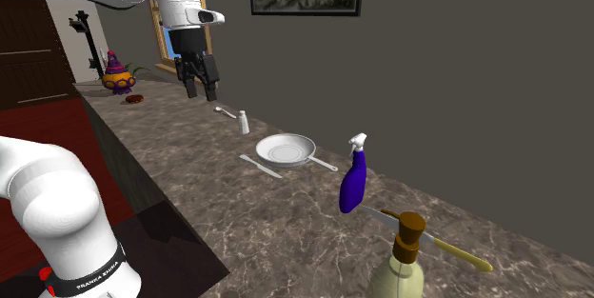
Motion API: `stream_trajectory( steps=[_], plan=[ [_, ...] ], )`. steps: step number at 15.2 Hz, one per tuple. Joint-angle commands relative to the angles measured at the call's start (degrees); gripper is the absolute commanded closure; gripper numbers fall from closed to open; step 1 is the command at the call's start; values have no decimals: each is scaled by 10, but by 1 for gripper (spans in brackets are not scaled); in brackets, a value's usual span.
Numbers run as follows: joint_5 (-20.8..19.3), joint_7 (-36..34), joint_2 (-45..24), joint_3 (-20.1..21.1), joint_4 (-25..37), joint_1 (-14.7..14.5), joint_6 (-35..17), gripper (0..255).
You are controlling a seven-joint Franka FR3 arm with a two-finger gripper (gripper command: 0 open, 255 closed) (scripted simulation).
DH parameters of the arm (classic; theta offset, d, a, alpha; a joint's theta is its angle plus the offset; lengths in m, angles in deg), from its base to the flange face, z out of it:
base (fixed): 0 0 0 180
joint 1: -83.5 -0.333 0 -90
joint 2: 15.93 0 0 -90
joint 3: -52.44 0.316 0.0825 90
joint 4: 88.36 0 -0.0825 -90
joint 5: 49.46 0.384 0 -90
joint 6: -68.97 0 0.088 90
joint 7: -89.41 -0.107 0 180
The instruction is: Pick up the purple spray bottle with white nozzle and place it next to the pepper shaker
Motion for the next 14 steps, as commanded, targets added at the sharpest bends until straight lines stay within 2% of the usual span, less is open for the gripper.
stream_trajectory(
  steps=[1, 7, 14],
  plan=[
    [0, 0, 0, 0, 0, 0, 0, 0],
    [-30, 57, -25, -71, -53, 21, -123, 0],
    [-45, 128, -102, -159, -74, 35, -272, 0]
  ],
)
